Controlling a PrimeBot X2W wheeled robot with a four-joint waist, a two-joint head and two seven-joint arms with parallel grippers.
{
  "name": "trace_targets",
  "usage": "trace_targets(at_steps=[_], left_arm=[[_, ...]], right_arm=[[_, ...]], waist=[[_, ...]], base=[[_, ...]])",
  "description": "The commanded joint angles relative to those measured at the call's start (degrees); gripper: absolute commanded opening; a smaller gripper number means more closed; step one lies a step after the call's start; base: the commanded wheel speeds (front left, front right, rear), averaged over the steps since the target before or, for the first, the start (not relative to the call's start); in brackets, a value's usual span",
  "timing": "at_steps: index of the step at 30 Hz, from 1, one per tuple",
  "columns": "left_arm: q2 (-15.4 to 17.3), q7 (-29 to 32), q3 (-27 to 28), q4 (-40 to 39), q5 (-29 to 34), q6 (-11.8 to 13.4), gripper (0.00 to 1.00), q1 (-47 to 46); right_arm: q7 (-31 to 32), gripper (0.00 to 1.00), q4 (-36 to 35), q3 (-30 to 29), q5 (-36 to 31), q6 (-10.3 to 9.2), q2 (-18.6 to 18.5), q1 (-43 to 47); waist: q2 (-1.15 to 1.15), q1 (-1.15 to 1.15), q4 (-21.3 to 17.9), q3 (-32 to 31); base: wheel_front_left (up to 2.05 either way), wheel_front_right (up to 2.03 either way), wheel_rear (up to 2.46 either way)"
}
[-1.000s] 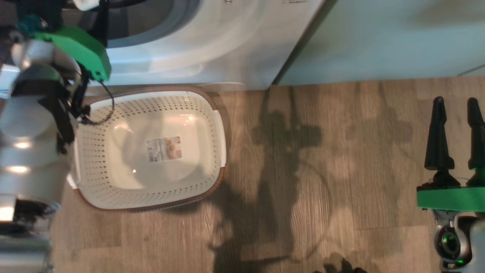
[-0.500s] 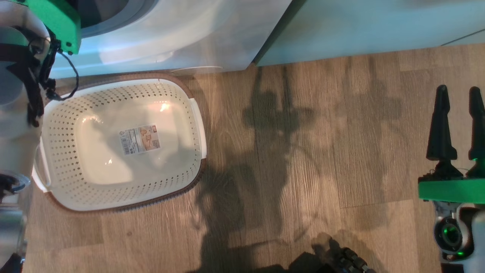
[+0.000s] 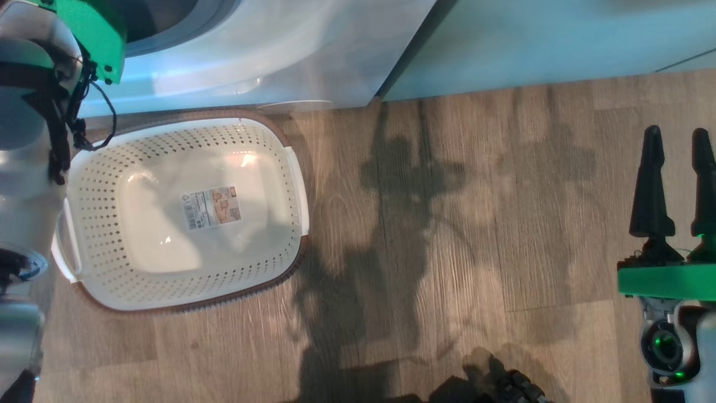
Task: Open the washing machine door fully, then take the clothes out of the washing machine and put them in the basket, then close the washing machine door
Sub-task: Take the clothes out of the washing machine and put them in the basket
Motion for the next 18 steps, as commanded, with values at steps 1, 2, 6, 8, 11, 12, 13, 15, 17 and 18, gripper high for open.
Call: trace_targets(at_steps=[1,2,6,8,11,12,13,15,17,18], left_arm=[[2.32,-0.96,1.24,-1.22,0.10,0.84,0.00,0.22],[2.09,-1.86,1.32,-1.39,-0.09,1.25,0.00,0.63],[1.16,-5.55,2.31,-3.57,-1.58,2.72,0.00,2.76],[0.67,-6.75,2.93,-5.94,-2.51,3.14,0.00,4.23],[0.04,-7.43,4.05,-11.44,-3.88,3.76,0.00,7.16],[-0.10,-7.47,4.56,-14.52,-4.20,4.15,0.00,8.22],[-0.26,-7.49,5.21,-17.83,-4.58,4.60,0.00,9.56],[-0.61,-7.50,6.43,-24.53,-5.08,5.41,0.00,12.79],[-1.17,-7.51,7.70,-30.99,-5.40,6.32,0.00,16.42],[-1.54,-7.51,8.33,-34.00,-5.60,6.65,0.00,18.17]], right_arm=[[-0.38,1.00,-1.57,0.57,0.16,0.01,-0.72,0.29],[-0.38,1.00,-1.52,0.45,0.09,0.01,-0.72,0.36],[-0.38,1.00,-1.56,0.23,-0.34,0.01,-0.72,0.68],[-0.38,1.00,-1.59,0.12,-0.60,0.01,-0.72,0.77],[-0.38,1.00,-1.61,0.00,-1.08,0.01,-0.72,0.85],[-0.38,1.00,-1.64,-0.06,-1.26,0.01,-0.72,0.87],[-0.38,1.00,-1.64,-0.20,-1.42,0.01,-0.72,0.88],[-0.38,1.00,-1.65,-0.53,-1.72,0.01,-0.72,0.91],[-0.38,1.00,-1.65,-0.69,-2.06,0.01,-0.72,0.93],[-0.38,1.00,-1.65,-0.80,-2.24,0.01,-0.72,0.95]], waist=[[0.00,0.00,0.25,-0.28],[0.00,0.00,0.47,-0.51],[0.00,0.00,1.31,-1.42],[0.00,0.00,1.80,-1.80],[0.00,0.00,2.52,-2.32],[0.00,0.00,2.77,-2.45],[0.00,0.00,3.01,-2.57],[0.00,0.00,3.54,-2.95],[0.00,0.00,4.00,-3.36],[0.00,0.00,4.26,-3.57]], base=[[0.00,0.00,0.00],[0.00,0.00,0.00],[0.00,0.00,0.00],[0.00,0.00,0.00],[0.00,0.00,0.00],[0.00,0.00,0.00],[0.00,0.00,0.00],[0.00,0.00,0.00],[0.00,0.00,0.00],[0.00,0.00,0.00]])
